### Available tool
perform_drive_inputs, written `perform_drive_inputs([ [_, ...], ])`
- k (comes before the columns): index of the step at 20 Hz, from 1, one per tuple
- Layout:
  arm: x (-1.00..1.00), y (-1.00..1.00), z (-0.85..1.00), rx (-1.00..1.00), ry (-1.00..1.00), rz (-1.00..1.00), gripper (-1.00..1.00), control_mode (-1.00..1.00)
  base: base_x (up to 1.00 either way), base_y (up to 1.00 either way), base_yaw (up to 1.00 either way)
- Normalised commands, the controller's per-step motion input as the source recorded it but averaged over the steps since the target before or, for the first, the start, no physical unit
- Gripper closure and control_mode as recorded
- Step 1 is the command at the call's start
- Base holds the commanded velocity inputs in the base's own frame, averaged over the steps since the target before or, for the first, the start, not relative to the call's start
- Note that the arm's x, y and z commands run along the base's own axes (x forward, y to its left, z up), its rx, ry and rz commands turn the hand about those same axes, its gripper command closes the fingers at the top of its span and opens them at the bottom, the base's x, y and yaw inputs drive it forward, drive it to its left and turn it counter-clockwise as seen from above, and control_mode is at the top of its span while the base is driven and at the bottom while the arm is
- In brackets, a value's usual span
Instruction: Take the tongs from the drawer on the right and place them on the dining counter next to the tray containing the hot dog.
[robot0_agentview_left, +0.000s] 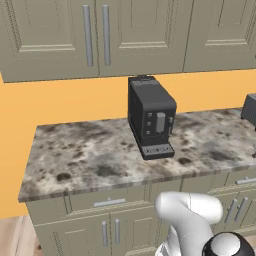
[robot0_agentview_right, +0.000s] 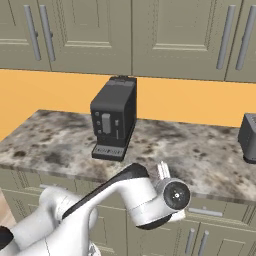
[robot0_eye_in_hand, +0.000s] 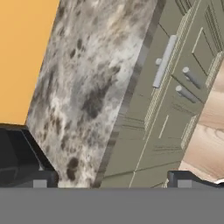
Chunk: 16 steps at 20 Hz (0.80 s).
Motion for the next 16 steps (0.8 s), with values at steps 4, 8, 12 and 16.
perform_drive_inputs([
  [4,-0.06,-0.26,-0.34,0.13,-0.27,-0.01,-1.00,-1.00,0.00,0.00,0.00],
  [8,0.00,-0.39,-0.36,0.12,-0.24,0.00,-1.00,-1.00,0.00,0.00,0.00],
  [12,0.00,-0.49,-0.49,0.05,-0.14,0.00,-1.00,-1.00,0.00,0.00,0.00],
  [16,0.00,-0.54,-0.41,0.00,-0.02,0.00,-1.00,-1.00,0.00,0.00,0.00],
])
